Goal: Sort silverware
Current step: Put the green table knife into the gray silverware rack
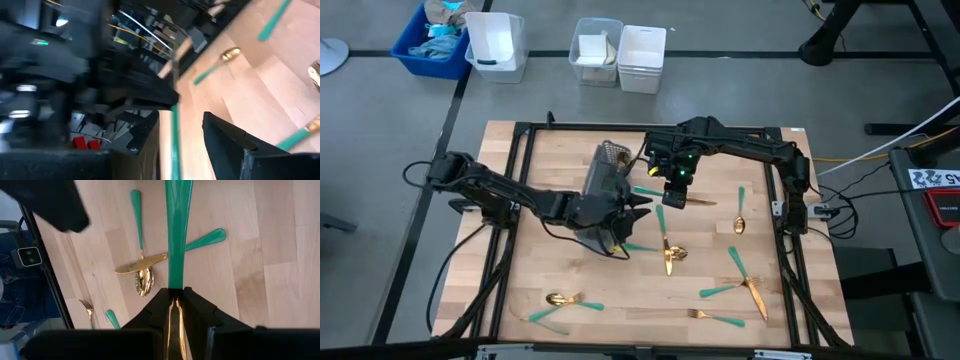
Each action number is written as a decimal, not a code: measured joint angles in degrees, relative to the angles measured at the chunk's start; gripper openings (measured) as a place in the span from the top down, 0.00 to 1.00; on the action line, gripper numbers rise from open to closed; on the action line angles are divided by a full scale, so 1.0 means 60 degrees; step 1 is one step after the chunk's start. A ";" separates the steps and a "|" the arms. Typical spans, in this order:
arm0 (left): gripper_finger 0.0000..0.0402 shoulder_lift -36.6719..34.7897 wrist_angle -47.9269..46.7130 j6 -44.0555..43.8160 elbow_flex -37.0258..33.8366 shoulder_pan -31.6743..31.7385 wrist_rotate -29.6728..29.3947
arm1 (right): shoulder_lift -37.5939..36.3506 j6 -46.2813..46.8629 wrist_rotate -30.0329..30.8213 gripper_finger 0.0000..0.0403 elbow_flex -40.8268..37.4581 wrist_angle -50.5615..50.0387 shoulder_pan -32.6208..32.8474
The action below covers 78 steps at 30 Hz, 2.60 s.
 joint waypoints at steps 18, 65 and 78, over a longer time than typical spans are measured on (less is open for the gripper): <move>0.65 -0.0152 0.0041 -0.0032 0.0007 -0.0092 -0.0044 | 0.0000 -0.0002 -0.0950 0.88 0.0000 0.0417 0.0000; 0.87 -0.0159 -0.1183 -0.0652 0.0022 0.0444 0.0018 | 0.0000 0.0001 -0.1881 0.88 0.0000 0.0958 0.0004; 0.97 -0.0159 -0.1205 -0.0645 0.0022 0.0441 0.0014 | 0.0000 0.0004 -0.1912 0.88 -0.0004 0.0943 0.0004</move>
